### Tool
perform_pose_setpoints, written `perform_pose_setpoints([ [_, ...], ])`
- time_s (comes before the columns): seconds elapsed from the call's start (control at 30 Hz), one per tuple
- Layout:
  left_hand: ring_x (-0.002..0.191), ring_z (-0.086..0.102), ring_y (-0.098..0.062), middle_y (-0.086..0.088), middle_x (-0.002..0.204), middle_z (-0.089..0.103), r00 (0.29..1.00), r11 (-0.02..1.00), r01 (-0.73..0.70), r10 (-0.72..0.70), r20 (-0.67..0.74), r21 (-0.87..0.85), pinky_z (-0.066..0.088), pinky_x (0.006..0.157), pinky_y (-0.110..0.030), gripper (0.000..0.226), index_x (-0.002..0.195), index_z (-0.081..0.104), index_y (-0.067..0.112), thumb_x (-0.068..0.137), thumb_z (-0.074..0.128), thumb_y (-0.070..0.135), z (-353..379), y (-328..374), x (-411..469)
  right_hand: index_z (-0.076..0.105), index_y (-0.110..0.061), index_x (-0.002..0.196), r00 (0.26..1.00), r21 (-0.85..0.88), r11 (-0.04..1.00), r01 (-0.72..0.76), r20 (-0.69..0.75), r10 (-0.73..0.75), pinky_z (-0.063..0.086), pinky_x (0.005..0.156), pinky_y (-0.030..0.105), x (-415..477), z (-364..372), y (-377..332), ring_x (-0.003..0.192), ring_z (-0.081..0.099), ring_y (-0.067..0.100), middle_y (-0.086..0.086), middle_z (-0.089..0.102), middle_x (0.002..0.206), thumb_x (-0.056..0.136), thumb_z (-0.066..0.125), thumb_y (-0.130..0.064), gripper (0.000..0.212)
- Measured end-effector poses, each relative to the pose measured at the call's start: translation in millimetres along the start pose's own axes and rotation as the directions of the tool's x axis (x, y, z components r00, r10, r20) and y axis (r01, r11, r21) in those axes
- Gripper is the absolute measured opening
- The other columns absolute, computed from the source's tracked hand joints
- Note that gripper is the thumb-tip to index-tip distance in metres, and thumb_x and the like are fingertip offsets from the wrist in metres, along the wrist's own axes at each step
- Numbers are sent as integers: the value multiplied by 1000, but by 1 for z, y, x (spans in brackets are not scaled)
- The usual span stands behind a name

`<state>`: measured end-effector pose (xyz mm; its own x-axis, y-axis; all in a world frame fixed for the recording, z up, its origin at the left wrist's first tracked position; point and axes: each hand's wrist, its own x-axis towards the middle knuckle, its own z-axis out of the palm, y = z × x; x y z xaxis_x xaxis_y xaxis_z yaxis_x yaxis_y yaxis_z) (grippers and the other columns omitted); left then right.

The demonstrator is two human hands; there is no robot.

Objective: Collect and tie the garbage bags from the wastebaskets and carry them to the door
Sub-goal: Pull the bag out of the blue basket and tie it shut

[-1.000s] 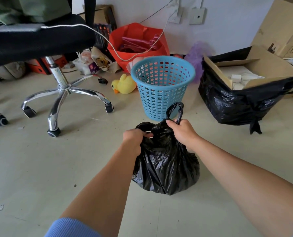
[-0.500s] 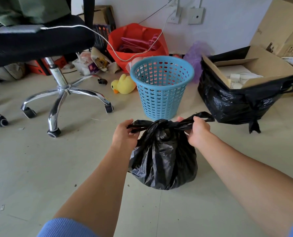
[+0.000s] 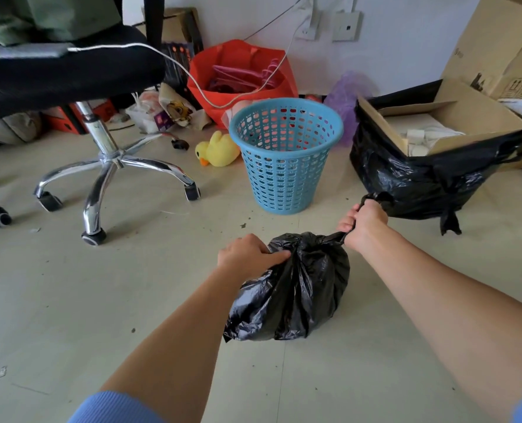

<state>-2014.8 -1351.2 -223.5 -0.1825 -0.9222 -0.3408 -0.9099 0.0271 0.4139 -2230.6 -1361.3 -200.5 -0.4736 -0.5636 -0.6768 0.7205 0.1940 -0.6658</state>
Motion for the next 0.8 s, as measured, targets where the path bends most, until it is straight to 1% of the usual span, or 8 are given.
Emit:
perform_pose_setpoints([
  [0.13, 45, 23, -17, 6, 41, 23, 1000, 948, 3, -5, -6, -320, 18, 52, -28, 62, 45, 31, 18, 77, 72, 51, 5, -29, 3, 37, -13, 67, 985, -31, 999, 21, -170, -26, 11, 39, 19, 10, -24, -5, 33, 15, 14, -2, 23, 55, 97, 28, -15, 31],
  [0.27, 46, 29, -18, 0, 47, 36, 991, 916, 106, -128, -30, -386, 25, 55, -30, 47, 56, 61, 4, 78, 73, 44, 15, -55, -2, 36, -13, 65, 977, -55, 997, 54, -205, -65, 17, 36, 13, 20, -37, 0, 32, 20, 15, -1, 28, 57, 97, 29, -18, 33],
  [0.33, 43, 31, -17, 0, 45, 40, 989, 911, 116, -143, -40, -396, 25, 51, -26, 40, 61, 68, 6, 82, 71, 41, 11, -52, -2, 42, -13, 70, 994, -117, 991, 67, -80, -76, 36, 40, 19, 18, -31, -2, 40, 35, 17, 2, 38, 59, 97, 39, -34, 35],
  [0.4, 42, 28, -16, -1, 47, 39, 983, 869, 155, -184, -17, -469, 22, 47, -23, 37, 60, 67, 8, 84, 69, 37, 6, -52, -1, 54, -14, 90, 994, -267, 963, 26, 109, 4, 55, 70, 37, 12, -29, -3, 65, 61, 22, 9, 59, 76, 88, 51, -58, 45],
  [0.47, 40, 27, -15, -4, 52, 40, 974, 794, 200, -226, 26, -574, 21, 42, -20, 37, 62, 66, 7, 85, 69, 36, 7, -55, 0, 55, -19, 113, 975, -538, 842, 35, 204, 89, 51, 89, 46, 7, -32, 4, 96, 66, 25, 11, 66, 101, 73, 59, -74, 67],
  [0.53, 37, 27, -14, -4, 54, 43, 968, 737, 232, -241, 74, -635, 23, 37, -18, 36, 67, 67, 5, 86, 68, 35, 10, -54, -3, 56, -20, 116, 961, -774, 612, 162, 264, 81, 50, 91, 42, 0, -35, 22, 99, 62, 22, 7, 65, 105, 70, 64, -72, 70],
  [0.7, 43, 37, -15, -2, 54, 45, 974, 678, 223, -179, 137, -700, 30, 40, -20, 32, 78, 68, 3, 87, 68, 34, 10, -42, -4, 43, -16, 63, 802, -821, 70, 567, 530, -276, 39, 62, 33, -3, -27, 53, 72, 55, 26, 2, 49, 70, 88, 61, -51, 47],
  [0.8, 46, 40, -16, -3, 56, 47, 979, 666, 206, -149, 142, -717, 32, 45, -23, 30, 75, 66, 5, 88, 66, 32, 9, -37, 0, 39, -18, 57, 660, -656, 152, 739, 661, -357, 30, 53, 30, -18, -12, 55, 56, 44, 17, -3, 41, 58, 100, 50, -32, 47],
])
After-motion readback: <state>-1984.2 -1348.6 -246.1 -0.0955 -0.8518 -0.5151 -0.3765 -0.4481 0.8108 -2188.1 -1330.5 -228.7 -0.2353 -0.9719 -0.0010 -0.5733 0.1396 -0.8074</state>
